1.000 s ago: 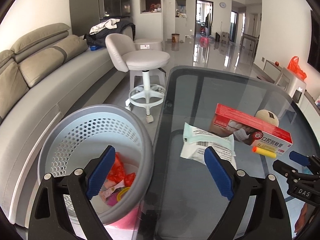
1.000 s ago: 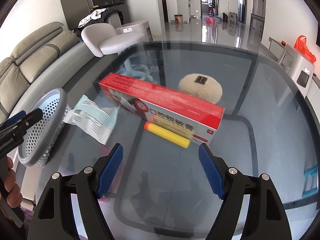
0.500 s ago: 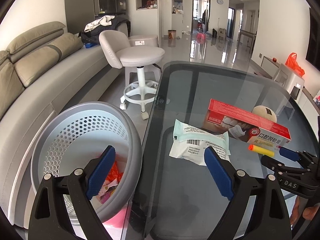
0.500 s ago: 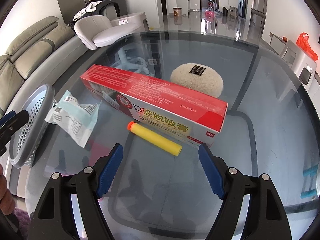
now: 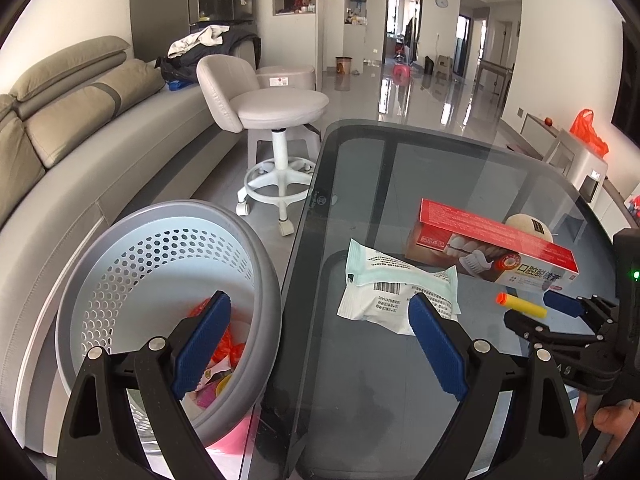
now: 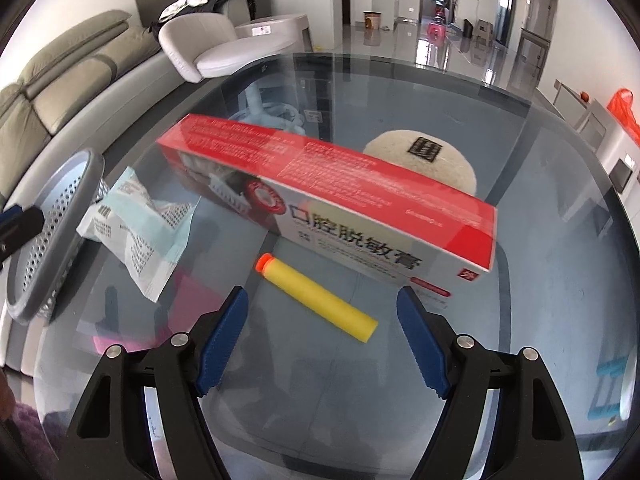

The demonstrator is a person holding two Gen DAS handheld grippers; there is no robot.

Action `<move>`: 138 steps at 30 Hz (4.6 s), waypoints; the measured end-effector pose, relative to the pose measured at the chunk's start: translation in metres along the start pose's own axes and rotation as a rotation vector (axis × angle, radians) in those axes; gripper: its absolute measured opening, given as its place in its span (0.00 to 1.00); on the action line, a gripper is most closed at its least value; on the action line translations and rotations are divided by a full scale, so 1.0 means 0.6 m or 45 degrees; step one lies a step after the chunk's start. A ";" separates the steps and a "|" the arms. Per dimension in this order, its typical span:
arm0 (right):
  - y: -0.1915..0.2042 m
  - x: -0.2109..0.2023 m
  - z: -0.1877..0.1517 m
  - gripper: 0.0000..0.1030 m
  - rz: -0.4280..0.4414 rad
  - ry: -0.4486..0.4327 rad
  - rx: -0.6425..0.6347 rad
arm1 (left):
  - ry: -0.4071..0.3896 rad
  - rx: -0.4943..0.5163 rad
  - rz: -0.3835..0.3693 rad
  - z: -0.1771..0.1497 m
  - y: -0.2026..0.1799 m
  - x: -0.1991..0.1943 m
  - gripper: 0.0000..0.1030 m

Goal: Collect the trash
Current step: 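Grasp the yellow foam dart with the right tool while the left tool grasps the white sachet, then carry the dart and sachet over the wastebasket and open both tools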

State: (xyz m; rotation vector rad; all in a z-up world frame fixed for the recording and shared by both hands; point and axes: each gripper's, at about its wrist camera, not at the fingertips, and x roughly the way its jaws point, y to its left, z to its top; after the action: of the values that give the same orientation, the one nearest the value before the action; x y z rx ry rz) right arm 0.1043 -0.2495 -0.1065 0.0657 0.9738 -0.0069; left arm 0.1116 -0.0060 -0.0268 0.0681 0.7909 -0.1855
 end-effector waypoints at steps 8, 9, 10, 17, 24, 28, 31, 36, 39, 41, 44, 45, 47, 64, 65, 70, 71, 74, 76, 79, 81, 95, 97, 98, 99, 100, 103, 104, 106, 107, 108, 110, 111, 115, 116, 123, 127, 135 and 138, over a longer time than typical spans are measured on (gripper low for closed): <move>0.024 0.005 0.004 0.28 -0.009 -0.008 -0.076 | 0.014 0.000 0.010 -0.003 0.003 0.005 0.86; 0.028 0.004 0.004 0.24 -0.009 -0.008 -0.088 | 0.014 0.001 0.009 -0.004 0.002 0.005 0.86; 0.029 0.005 0.003 0.20 -0.010 -0.008 -0.096 | 0.013 0.003 0.009 -0.004 0.001 0.004 0.86; 0.037 -0.007 -0.002 0.13 0.030 -0.012 -0.091 | 0.007 0.021 0.009 -0.003 -0.009 0.002 0.86; 0.022 -0.045 -0.007 0.12 0.157 -0.047 0.006 | 0.001 0.042 0.014 0.003 -0.024 0.010 0.86; 0.014 -0.065 -0.011 0.12 0.178 -0.073 0.025 | -0.006 0.036 0.020 0.015 -0.031 0.021 0.86; 0.011 -0.073 -0.014 0.12 0.199 -0.081 0.041 | -0.015 0.036 0.033 0.026 -0.037 0.032 0.86; 0.003 -0.084 -0.019 0.12 0.217 -0.092 0.052 | -0.013 0.048 0.076 0.045 -0.047 0.056 0.86; -0.003 -0.090 -0.018 0.12 0.232 -0.100 0.065 | 0.002 0.037 0.102 0.055 -0.048 0.076 0.86; -0.005 -0.094 -0.018 0.12 0.242 -0.107 0.070 | 0.014 0.034 0.111 0.056 -0.051 0.086 0.86; -0.009 -0.102 -0.018 0.12 0.250 -0.120 0.071 | 0.030 0.052 0.129 0.056 -0.058 0.098 0.86; -0.011 -0.104 -0.018 0.12 0.255 -0.124 0.073 | 0.039 0.064 0.135 0.053 -0.062 0.102 0.86; -0.014 -0.108 -0.017 0.12 0.261 -0.128 0.077 | 0.052 0.084 0.144 0.051 -0.068 0.107 0.86; -0.021 -0.139 -0.013 0.12 0.302 -0.177 0.098 | 0.116 0.197 0.115 0.002 -0.087 0.074 0.86; -0.020 -0.140 -0.013 0.12 0.303 -0.179 0.099 | 0.125 0.195 0.104 -0.001 -0.088 0.070 0.86; -0.018 -0.146 -0.011 0.12 0.313 -0.191 0.103 | 0.141 0.213 0.049 -0.021 -0.093 0.042 0.86; -0.017 -0.146 -0.009 0.12 0.313 -0.194 0.104 | 0.129 0.228 0.050 -0.024 -0.094 0.034 0.86; -0.019 -0.154 -0.013 0.12 0.314 -0.205 0.109 | 0.085 0.254 0.057 -0.032 -0.092 0.014 0.86; -0.020 -0.160 -0.014 0.12 0.312 -0.214 0.115 | 0.076 0.239 0.047 -0.036 -0.084 0.002 0.86; -0.018 -0.166 -0.013 0.12 0.310 -0.228 0.122 | 0.086 0.171 -0.011 -0.041 -0.070 -0.011 0.87; -0.018 -0.169 -0.012 0.12 0.311 -0.235 0.126 | 0.095 0.134 -0.054 -0.046 -0.069 -0.019 0.87; -0.021 -0.183 -0.011 0.12 0.311 -0.267 0.129 | 0.201 -0.026 -0.071 -0.074 -0.105 -0.011 0.90; -0.026 -0.187 -0.011 0.12 0.319 -0.276 0.136 | 0.218 -0.035 -0.076 -0.073 -0.108 -0.001 0.90; -0.027 -0.190 -0.009 0.12 0.321 -0.279 0.138 | 0.227 -0.041 -0.080 -0.073 -0.109 0.003 0.90; -0.030 -0.191 -0.009 0.12 0.323 -0.281 0.141 | 0.235 -0.050 -0.085 -0.073 -0.109 0.008 0.90; -0.033 -0.193 -0.010 0.12 0.326 -0.285 0.146 | 0.257 -0.066 -0.102 -0.073 -0.109 0.018 0.90; -0.046 -0.197 -0.011 0.12 0.331 -0.290 0.161 | 0.293 -0.091 -0.122 -0.072 -0.111 0.036 0.90; -0.049 -0.197 -0.011 0.12 0.333 -0.291 0.166 | 0.296 -0.099 -0.124 -0.069 -0.112 0.041 0.90; -0.054 -0.198 -0.011 0.12 0.336 -0.295 0.175 | 0.294 -0.112 -0.133 -0.063 -0.116 0.050 0.90; -0.054 -0.199 -0.012 0.12 0.336 -0.296 0.177 | 0.289 -0.117 -0.133 -0.059 -0.118 0.052 0.90; -0.055 -0.199 -0.013 0.12 0.337 -0.297 0.177 | 0.284 -0.118 -0.132 -0.056 -0.120 0.054 0.90; -0.056 -0.201 -0.013 0.12 0.335 -0.301 0.179 | 0.270 -0.113 -0.119 -0.050 -0.127 0.058 0.90; -0.056 -0.202 -0.014 0.12 0.337 -0.302 0.180 | 0.268 -0.111 -0.112 -0.050 -0.128 0.060 0.90; -0.055 -0.203 -0.011 0.12 0.335 -0.311 0.178 | 0.279 -0.097 -0.097 -0.052 -0.143 0.072 0.90; -0.055 -0.204 -0.010 0.12 0.336 -0.311 0.177 | 0.280 -0.093 -0.094 -0.053 -0.146 0.073 0.90; -0.053 -0.204 -0.012 0.12 0.336 -0.303 0.168 | 0.293 -0.068 -0.112 -0.055 -0.153 0.078 0.71; -0.052 -0.204 -0.011 0.12 0.333 -0.303 0.167 | 0.288 -0.058 -0.135 -0.055 -0.149 0.073 0.65; -0.045 -0.203 -0.009 0.12 0.329 -0.305 0.160 | 0.179 -0.008 -0.130 -0.046 -0.138 0.027 0.63; -0.036 -0.201 -0.003 0.12 0.327 -0.310 0.151 | 0.130 -0.002 -0.119 -0.039 -0.123 0.003 0.63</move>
State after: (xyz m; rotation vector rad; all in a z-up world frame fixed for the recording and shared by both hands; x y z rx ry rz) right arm 0.0341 -0.2739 -0.0088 0.2924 0.7158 0.1604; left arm 0.0823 -0.0757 -0.0442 0.0391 0.8965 -0.2714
